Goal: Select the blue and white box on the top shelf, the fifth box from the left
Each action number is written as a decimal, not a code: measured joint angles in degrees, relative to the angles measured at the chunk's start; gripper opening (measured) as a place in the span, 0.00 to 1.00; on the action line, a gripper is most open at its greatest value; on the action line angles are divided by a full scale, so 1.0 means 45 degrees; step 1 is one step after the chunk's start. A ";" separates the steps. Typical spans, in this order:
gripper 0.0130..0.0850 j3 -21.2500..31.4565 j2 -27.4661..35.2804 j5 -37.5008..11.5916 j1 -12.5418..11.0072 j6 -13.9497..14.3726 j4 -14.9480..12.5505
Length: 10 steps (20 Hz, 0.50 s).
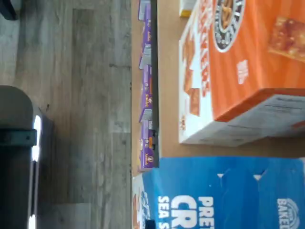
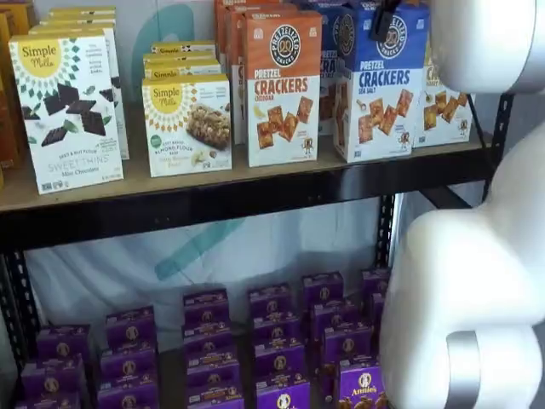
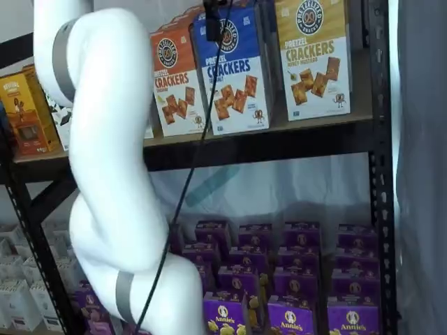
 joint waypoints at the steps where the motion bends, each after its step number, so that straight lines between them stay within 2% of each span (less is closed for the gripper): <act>1: 0.61 0.0072 -0.0115 0.0106 -0.0040 -0.0008 0.0041; 5: 0.61 0.0512 -0.0660 0.0474 -0.0183 -0.0033 0.0223; 10: 0.61 0.1621 -0.1658 0.0475 -0.0222 -0.0131 0.0142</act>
